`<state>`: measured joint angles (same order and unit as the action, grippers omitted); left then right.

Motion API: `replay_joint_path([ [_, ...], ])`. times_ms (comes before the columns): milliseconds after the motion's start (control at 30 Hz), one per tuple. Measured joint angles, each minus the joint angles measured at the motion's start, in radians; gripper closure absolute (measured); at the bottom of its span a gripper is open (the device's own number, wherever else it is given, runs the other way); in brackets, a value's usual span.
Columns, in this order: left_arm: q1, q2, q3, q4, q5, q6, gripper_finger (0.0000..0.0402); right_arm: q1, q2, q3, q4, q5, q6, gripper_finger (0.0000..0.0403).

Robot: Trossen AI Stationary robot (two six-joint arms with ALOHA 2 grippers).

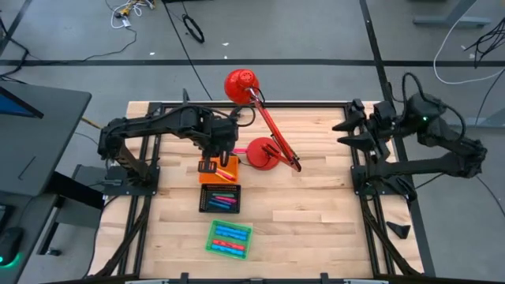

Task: Pick & Place Markers
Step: Put the pink pen into the orange bin

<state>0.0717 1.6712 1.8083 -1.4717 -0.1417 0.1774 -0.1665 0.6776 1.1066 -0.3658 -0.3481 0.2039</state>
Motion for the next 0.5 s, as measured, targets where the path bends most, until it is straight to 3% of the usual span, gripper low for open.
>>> replay_joint_path([
  [233,0.004,-0.001,-0.143,0.046,-0.004,0.002,0.0367,0.0,-0.134,-0.177,0.044,0.0,0.024,0.0232],
  [500,0.004,0.0,-0.357,0.219,0.007,0.001,0.0367,0.0,-0.268,-0.317,0.152,0.034,0.047,0.0232],
])
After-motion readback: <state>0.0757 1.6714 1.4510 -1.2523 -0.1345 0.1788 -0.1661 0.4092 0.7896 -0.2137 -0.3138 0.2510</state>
